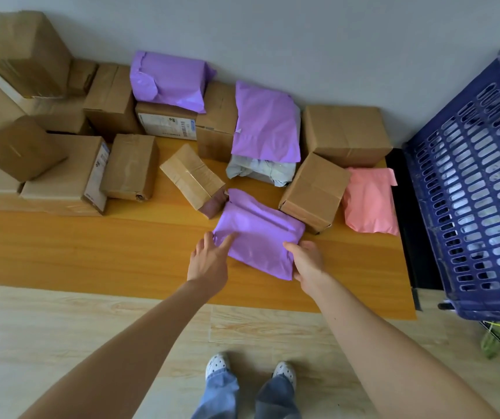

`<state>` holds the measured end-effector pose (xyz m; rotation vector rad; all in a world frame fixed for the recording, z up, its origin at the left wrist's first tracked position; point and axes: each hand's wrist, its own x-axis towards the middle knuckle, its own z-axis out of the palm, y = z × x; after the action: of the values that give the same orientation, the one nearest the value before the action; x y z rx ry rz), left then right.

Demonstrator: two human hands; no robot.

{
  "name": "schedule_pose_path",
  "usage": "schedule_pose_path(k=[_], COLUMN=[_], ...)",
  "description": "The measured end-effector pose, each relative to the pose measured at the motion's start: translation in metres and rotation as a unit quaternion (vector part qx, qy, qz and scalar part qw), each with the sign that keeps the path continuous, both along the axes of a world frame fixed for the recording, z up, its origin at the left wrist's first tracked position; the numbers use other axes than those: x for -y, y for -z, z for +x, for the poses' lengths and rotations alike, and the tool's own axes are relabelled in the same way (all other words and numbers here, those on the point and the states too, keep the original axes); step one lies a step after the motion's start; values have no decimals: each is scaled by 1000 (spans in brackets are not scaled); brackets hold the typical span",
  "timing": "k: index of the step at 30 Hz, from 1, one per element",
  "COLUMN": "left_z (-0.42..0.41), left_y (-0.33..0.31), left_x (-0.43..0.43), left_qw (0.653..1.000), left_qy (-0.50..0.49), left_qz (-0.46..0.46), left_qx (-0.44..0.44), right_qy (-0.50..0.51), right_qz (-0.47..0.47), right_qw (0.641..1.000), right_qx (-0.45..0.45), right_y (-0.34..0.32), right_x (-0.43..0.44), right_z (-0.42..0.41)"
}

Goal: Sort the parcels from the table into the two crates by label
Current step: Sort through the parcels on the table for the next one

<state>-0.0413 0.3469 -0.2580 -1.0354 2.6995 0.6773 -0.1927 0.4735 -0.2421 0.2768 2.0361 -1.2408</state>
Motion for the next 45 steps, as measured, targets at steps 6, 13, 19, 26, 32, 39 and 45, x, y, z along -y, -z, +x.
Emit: schedule_pose_path(k=[6, 13, 19, 26, 32, 39, 45], left_z=[18, 36, 49, 64, 79, 91, 93], left_y=[-7, -27, -56, -104, -144, -187, -220], left_x=[-5, -27, -39, -62, -86, -97, -86], left_qw=[999, 991, 983, 963, 884, 874, 964], left_qy=[1, -33, -3, -111, -235, -248, -106], left_qz=[9, -21, -73, 132, 298, 286, 120], left_qx=[-49, -128, -166, -207, -273, -306, -213], right_qy=[-16, -21, 21, -41, -12, -112, -345], right_qz=[-13, -43, -113, -166, -251, -164, -69], right_qw=[999, 997, 989, 985, 968, 949, 768], right_qx=[30, 60, 90, 31, -27, -244, -535], right_y=[-11, -34, -64, -114, -154, -183, -209], right_x=[-10, -24, -57, -86, -96, -110, -104], right_z=[-3, 2, 16, 38, 52, 64, 77])
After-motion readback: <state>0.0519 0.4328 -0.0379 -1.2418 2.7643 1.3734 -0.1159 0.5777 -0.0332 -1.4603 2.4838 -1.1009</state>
